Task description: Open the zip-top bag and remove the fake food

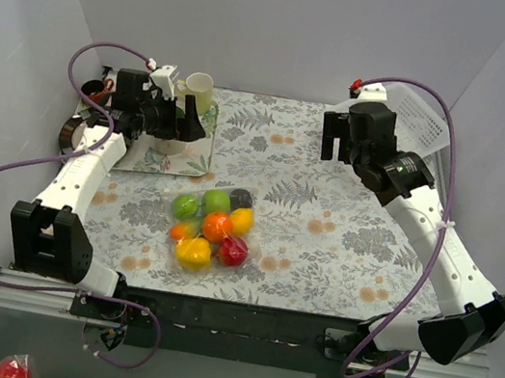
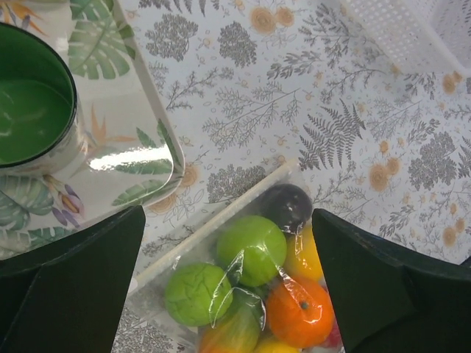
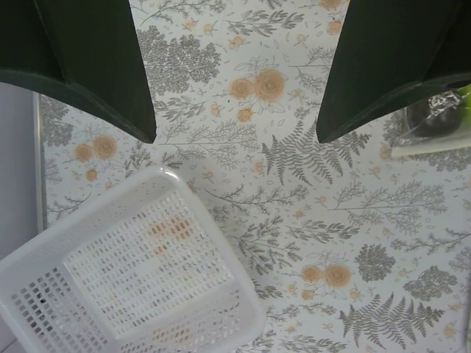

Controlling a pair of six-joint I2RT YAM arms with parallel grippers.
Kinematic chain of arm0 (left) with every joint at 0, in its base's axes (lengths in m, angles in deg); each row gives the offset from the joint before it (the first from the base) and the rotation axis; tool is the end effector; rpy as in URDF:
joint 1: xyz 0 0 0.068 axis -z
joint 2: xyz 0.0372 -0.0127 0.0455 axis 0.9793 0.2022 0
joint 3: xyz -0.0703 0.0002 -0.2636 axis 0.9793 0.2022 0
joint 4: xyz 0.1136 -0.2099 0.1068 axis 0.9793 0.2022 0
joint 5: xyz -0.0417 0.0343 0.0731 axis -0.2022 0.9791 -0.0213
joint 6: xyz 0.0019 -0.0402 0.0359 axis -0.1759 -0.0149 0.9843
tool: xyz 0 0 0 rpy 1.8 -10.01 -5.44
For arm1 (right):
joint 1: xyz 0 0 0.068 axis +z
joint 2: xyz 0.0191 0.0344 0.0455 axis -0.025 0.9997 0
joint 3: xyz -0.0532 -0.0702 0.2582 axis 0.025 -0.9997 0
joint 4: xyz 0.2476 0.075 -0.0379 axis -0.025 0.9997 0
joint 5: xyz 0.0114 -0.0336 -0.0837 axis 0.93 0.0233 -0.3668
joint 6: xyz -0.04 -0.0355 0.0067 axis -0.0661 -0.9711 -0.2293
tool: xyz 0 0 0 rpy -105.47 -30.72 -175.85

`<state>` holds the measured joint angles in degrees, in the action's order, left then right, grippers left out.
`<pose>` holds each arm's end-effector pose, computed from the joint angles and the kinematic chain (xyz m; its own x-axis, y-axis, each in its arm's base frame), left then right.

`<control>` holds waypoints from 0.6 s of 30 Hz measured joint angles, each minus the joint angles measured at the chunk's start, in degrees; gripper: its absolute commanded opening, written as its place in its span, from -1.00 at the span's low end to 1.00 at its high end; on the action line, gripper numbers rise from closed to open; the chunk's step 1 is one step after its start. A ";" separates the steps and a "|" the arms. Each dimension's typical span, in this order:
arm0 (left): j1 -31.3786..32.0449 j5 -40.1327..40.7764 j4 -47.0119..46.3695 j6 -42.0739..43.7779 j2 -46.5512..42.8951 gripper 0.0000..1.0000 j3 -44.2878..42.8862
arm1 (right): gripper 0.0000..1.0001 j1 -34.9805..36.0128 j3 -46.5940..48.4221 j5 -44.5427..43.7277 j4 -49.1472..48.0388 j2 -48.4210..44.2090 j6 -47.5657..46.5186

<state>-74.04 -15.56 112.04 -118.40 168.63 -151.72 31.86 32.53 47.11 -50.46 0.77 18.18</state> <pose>0.3136 -0.0391 0.3455 -0.7195 -0.5903 -0.3660 -0.1481 0.6453 -0.7495 0.2537 0.1462 0.4200 -0.4244 -0.1205 -0.8974 -0.0696 0.9925 -0.1004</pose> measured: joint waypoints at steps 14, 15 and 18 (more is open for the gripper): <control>3.19 1.97 -6.47 -3.80 0.31 0.96 15.61 | 0.97 -9.68 5.05 -1.40 -10.36 19.28 -8.68; 3.50 2.14 -6.78 -3.78 0.31 0.96 16.46 | 0.97 -10.49 5.05 -0.63 -10.51 20.39 -8.70; 4.28 2.47 -8.81 -3.34 0.09 0.96 18.58 | 0.97 -12.76 5.05 1.66 -11.08 23.43 -8.72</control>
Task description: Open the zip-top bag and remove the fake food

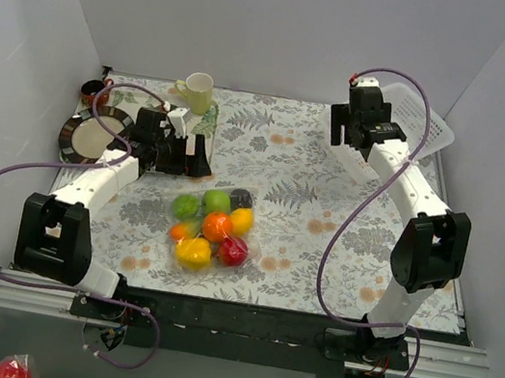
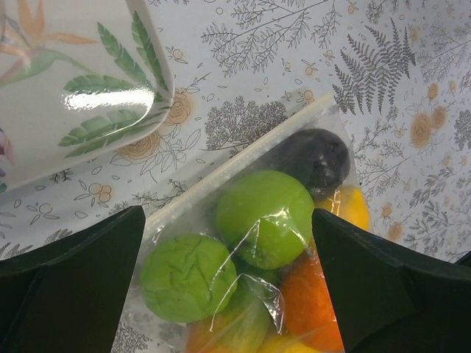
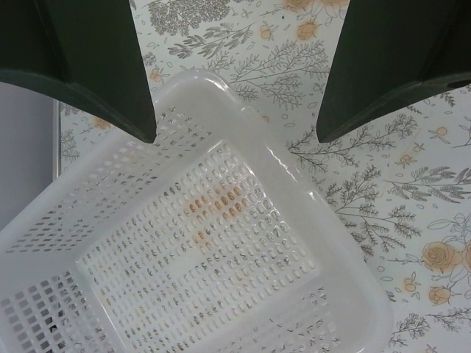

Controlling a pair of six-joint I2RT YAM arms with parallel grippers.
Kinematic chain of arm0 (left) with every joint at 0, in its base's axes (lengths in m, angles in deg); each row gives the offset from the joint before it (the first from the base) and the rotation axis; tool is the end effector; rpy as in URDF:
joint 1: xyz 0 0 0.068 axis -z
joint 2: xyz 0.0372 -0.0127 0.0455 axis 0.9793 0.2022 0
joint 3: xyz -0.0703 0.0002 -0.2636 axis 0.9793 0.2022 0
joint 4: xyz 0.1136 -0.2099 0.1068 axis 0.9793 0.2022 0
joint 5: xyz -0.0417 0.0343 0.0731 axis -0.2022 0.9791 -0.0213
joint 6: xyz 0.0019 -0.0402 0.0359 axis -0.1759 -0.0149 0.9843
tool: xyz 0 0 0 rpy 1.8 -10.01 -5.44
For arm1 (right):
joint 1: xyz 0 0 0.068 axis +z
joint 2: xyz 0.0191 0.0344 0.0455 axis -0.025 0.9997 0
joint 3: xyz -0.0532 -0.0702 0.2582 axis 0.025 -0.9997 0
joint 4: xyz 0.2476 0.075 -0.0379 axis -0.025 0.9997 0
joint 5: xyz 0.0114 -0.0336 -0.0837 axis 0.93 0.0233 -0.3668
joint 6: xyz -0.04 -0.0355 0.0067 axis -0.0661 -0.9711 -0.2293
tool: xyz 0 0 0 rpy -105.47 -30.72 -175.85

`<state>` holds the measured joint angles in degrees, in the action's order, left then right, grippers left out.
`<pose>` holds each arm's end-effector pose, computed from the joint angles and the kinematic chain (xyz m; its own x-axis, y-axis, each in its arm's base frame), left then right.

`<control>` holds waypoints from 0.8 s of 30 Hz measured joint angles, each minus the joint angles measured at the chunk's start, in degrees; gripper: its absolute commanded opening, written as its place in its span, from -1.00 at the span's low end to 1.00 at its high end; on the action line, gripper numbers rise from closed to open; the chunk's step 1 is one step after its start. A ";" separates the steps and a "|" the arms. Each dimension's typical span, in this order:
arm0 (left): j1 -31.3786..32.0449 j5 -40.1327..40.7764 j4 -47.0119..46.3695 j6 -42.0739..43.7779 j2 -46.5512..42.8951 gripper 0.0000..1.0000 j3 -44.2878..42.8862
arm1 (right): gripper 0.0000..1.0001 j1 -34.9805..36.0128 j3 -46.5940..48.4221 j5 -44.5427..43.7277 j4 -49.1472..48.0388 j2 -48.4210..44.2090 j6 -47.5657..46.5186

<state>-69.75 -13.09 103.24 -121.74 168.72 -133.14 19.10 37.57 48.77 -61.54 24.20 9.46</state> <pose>0.2970 -0.0591 0.2499 -0.7817 -0.5815 -0.2255 -0.2861 0.6556 -0.6988 0.3915 0.1294 0.3293 -0.5585 -0.2102 -0.8024 0.0276 0.9621 -0.2712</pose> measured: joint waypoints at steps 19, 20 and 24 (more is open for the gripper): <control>4.50 -3.63 -7.30 4.90 1.14 0.96 7.63 | 0.97 -1.81 -12.79 8.90 -8.59 7.06 1.31; 4.59 -3.93 -7.37 5.01 1.29 0.96 7.65 | 0.96 -1.88 -13.92 9.20 -8.92 6.91 1.31; 4.98 -5.20 -8.13 5.60 2.29 0.96 7.65 | 0.97 -1.88 -16.92 10.25 -10.12 5.90 1.55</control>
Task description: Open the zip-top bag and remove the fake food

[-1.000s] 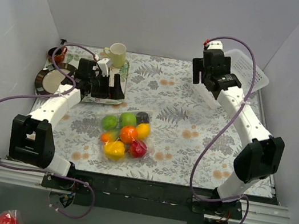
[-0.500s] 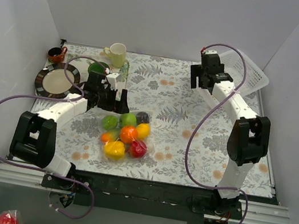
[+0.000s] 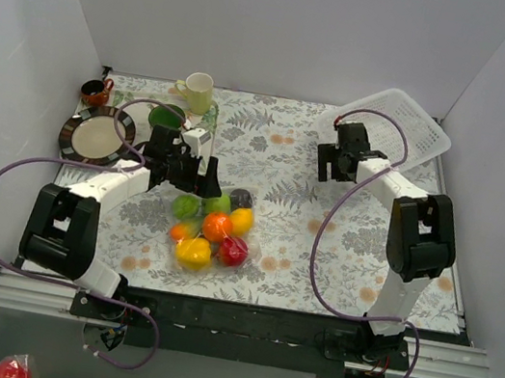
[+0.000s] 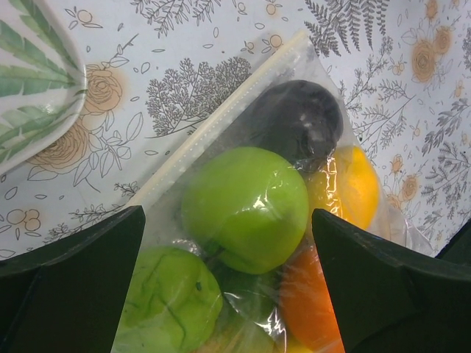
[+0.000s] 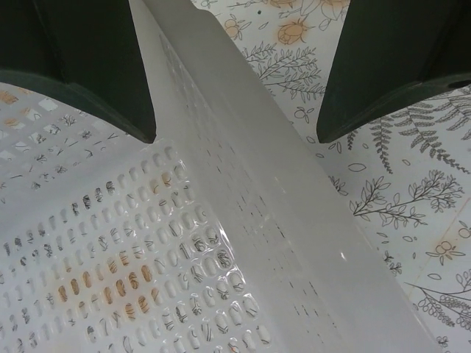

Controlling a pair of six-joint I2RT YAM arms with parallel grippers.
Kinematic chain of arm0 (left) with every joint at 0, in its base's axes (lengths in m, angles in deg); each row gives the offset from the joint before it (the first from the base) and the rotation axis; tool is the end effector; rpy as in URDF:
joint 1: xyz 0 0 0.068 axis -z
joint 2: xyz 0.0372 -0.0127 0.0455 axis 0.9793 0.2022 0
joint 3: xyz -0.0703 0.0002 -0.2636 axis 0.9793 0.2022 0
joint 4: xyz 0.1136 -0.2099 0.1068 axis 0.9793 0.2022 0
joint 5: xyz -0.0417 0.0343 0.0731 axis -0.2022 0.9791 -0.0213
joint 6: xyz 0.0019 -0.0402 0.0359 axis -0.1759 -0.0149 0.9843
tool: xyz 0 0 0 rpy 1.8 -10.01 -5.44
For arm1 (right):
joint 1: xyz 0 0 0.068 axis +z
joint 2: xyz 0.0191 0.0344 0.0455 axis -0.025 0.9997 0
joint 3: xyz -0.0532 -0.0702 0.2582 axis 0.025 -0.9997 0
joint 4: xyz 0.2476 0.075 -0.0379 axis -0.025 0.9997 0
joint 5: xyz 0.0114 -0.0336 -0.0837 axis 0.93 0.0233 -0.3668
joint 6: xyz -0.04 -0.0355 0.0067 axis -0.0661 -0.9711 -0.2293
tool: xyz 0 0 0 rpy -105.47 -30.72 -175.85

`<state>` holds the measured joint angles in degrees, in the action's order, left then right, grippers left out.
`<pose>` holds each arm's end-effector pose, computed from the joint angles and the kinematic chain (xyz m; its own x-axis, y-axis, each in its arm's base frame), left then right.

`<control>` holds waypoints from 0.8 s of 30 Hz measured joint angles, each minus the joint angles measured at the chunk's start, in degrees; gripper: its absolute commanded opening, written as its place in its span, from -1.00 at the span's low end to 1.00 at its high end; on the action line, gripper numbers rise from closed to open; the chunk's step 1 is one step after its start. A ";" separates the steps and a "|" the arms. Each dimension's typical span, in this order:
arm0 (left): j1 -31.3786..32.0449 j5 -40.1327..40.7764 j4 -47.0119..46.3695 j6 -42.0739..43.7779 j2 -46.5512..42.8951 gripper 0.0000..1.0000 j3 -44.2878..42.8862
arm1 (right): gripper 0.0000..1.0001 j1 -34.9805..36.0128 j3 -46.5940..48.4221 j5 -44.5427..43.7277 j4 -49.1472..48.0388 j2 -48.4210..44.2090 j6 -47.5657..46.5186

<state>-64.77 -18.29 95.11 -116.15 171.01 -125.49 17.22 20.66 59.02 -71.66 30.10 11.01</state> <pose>0.2855 -0.0864 0.2079 -0.8852 -0.4061 -0.2271 -0.1359 0.6925 -0.7085 0.3939 0.1221 0.2042 -0.7214 -0.2172 -0.6575 -0.1099 0.9734 -0.2009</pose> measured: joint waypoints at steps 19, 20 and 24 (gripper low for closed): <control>1.25 -6.10 -0.22 3.39 7.72 0.96 -3.21 | 0.82 15.41 -27.52 5.18 8.09 -30.40 15.15; 1.36 -6.38 -0.15 3.41 7.91 0.96 -3.32 | 0.81 17.33 -28.17 5.31 8.76 -31.69 16.04; 2.08 -7.48 0.33 4.31 8.44 0.93 -4.22 | 0.80 25.88 -30.34 4.92 12.63 -35.87 21.11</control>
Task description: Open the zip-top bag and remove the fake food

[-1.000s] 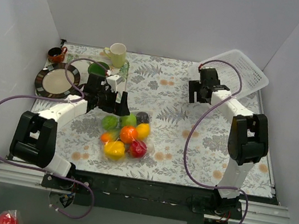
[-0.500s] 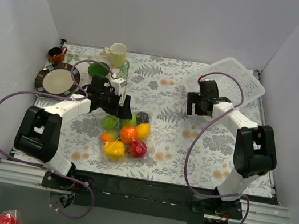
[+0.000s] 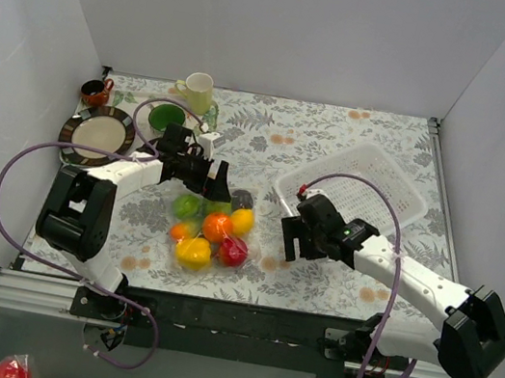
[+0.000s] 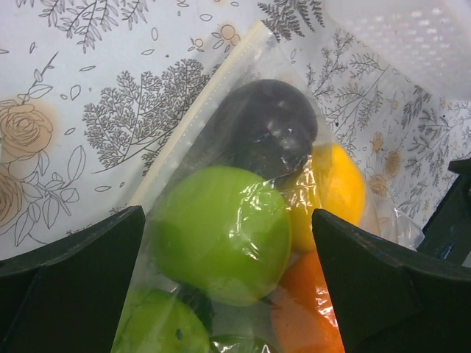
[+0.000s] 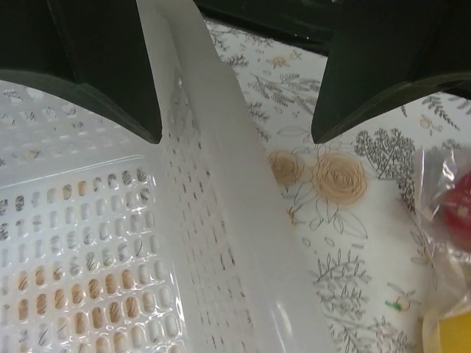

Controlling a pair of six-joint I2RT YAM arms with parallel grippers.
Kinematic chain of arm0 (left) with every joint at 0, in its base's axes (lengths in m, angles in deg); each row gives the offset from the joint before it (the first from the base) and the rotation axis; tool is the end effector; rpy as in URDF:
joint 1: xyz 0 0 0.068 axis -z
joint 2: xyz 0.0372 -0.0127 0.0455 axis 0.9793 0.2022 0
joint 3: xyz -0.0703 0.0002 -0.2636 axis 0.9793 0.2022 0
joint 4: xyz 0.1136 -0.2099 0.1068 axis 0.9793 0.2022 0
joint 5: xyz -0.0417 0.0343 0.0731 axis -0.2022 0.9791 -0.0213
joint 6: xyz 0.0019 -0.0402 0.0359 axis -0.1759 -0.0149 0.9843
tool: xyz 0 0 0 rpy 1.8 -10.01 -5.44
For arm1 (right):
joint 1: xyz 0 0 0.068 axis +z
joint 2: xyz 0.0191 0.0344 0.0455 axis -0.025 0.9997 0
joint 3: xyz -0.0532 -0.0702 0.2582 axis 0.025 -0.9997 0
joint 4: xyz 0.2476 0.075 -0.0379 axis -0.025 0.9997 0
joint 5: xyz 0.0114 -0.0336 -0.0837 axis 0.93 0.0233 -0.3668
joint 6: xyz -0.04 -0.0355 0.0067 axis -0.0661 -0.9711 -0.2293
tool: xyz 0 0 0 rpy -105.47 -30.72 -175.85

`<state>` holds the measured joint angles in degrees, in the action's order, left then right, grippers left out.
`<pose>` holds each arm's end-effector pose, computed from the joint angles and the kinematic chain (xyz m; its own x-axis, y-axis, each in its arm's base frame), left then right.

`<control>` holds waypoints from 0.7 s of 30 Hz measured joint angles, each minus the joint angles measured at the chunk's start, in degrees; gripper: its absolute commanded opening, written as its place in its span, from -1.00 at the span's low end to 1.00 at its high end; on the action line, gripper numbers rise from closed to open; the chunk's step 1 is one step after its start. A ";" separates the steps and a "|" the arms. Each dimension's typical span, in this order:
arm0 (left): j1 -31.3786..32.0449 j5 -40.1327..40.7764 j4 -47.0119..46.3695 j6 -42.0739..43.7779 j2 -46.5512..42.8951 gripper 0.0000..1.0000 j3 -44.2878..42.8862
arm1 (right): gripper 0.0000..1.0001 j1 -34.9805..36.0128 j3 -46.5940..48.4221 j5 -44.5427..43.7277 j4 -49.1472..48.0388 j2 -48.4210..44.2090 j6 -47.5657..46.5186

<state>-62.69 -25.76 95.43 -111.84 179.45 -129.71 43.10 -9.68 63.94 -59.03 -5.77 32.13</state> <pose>0.3039 -0.1068 0.1887 -0.9516 -0.2620 -0.1607 -0.0605 0.6721 -0.7380 0.1804 0.1672 0.2194 -0.7811 -0.2405 -0.5763 -0.3311 0.9420 0.0557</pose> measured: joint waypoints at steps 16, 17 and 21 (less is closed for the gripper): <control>0.24 -3.63 6.71 8.07 -1.25 -1.00 -4.13 | 0.81 3.91 21.03 -13.09 10.60 -7.26 2.21; 0.24 -3.58 7.23 8.44 -1.29 -1.00 -4.13 | 0.82 3.91 21.86 -13.16 9.73 -6.80 1.44; 0.26 -2.97 9.51 10.40 -1.62 0.69 -5.20 | 0.84 3.91 22.25 -12.37 6.88 -4.22 -0.63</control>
<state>-62.43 -28.74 104.94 -101.44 177.83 -134.91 47.01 12.57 51.57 -52.14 -9.99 31.49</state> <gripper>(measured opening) 0.166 0.916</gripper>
